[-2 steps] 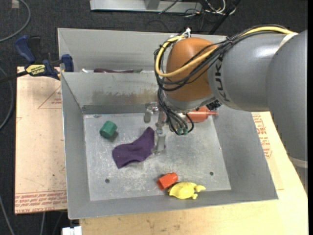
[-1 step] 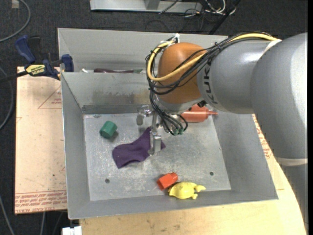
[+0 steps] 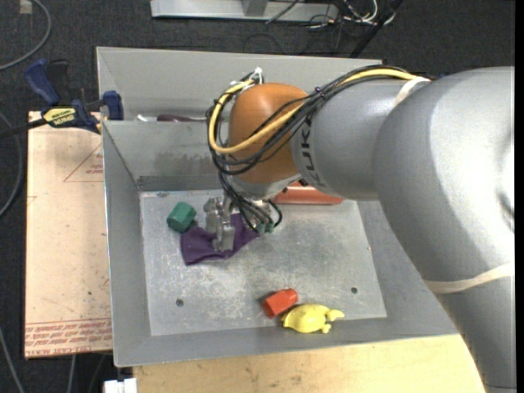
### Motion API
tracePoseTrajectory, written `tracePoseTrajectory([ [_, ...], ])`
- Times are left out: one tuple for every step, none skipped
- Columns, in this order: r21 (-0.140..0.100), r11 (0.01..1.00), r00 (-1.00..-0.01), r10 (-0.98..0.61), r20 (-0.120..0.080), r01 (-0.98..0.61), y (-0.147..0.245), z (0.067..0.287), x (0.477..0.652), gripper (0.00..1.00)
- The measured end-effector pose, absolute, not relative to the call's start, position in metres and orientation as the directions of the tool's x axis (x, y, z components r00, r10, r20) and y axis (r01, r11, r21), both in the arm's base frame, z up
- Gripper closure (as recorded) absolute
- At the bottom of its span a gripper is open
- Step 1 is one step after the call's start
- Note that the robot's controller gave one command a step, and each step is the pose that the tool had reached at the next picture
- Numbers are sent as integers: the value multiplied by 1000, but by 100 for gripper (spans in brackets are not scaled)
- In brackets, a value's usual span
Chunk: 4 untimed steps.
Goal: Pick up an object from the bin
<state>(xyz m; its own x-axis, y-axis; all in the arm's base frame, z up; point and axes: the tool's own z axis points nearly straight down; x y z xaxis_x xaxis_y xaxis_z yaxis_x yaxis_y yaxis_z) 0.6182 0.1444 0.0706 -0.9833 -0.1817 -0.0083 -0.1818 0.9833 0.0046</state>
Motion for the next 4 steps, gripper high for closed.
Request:
tracePoseTrajectory([
  [5,983,-983,-181,-8,-181,144,71,618,100],
  [6,978,-978,-210,-12,-210,141,122,617,100],
  [6,978,-978,-210,-12,-210,141,122,617,100],
  [6,974,-974,-225,-15,-226,129,238,596,100],
])
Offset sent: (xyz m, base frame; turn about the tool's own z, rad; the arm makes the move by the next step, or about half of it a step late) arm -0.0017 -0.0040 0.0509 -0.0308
